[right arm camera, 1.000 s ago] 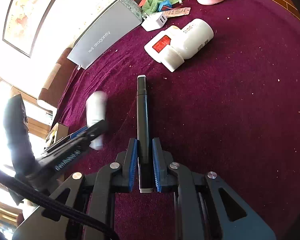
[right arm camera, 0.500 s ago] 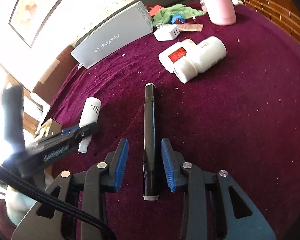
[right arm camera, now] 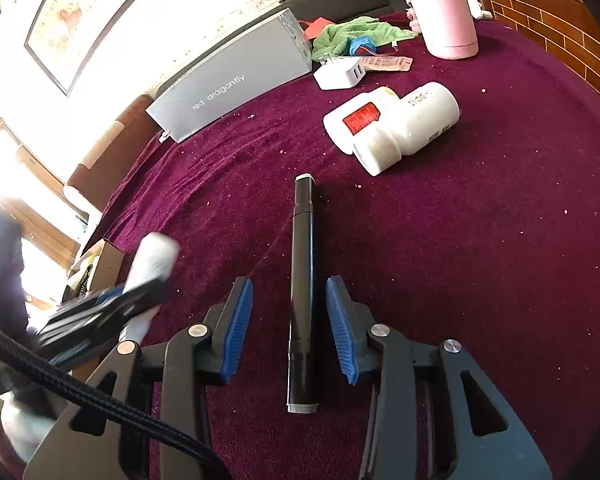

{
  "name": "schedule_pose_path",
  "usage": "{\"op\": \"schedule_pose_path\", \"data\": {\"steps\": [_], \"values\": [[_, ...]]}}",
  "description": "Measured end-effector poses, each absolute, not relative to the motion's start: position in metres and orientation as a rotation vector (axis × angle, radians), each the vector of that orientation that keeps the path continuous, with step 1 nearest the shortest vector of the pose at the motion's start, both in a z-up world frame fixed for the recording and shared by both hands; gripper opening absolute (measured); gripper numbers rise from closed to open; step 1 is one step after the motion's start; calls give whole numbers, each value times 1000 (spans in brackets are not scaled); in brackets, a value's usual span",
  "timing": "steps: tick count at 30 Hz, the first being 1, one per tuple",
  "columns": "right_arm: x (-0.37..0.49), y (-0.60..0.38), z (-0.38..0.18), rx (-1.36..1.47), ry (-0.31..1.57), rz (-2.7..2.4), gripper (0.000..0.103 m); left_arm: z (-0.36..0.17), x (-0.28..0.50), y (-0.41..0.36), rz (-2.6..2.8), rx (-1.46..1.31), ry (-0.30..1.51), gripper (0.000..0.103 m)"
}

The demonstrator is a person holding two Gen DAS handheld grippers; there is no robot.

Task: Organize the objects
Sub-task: 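Grasp the white spray bottle with the left gripper while the right gripper holds the marker, then carry the spray bottle and marker over the cardboard tray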

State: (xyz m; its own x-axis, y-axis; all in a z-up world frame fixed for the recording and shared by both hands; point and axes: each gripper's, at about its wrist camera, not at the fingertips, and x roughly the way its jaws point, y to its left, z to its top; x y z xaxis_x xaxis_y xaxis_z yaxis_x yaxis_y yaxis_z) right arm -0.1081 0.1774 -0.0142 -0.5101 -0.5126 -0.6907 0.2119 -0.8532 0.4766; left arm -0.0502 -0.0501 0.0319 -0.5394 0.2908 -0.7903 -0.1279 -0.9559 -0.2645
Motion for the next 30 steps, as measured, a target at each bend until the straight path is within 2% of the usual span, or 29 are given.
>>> {"op": "schedule_pose_path", "data": {"steps": [7, 9, 13, 14, 15, 16, 17, 25, 30], "values": [[-115, 175, -11, 1312, -469, -2371, 37, 52, 23, -94, 2523, -1297, -313, 25], [-121, 158, -6, 1380, -347, -2428, 44, 55, 38, -110, 2544, -1284, -339, 25], [-132, 113, -7, 1466, 47, -2564, 44, 60, 67, -157, 2613, -1253, -461, 25], [-132, 103, -8, 1475, 141, -2595, 37, 60, 75, -171, 2627, -1248, -500, 25], [-130, 99, -9, 1465, 171, -2605, 22, 59, 81, -181, 2639, -1249, -521, 25], [-127, 96, -9, 1464, 173, -2595, 15, 59, 87, -191, 2653, -1250, -539, 25], [-124, 95, -8, 1471, 167, -2587, 13, 58, 93, -202, 2664, -1250, -562, 25], [-91, 123, -5, 1496, -86, -2504, 12, 48, 126, -246, 2690, -1204, -661, 25], [-63, 129, 3, 1449, -139, -2467, 12, 41, 134, -256, 2681, -1204, -703, 25]]}}
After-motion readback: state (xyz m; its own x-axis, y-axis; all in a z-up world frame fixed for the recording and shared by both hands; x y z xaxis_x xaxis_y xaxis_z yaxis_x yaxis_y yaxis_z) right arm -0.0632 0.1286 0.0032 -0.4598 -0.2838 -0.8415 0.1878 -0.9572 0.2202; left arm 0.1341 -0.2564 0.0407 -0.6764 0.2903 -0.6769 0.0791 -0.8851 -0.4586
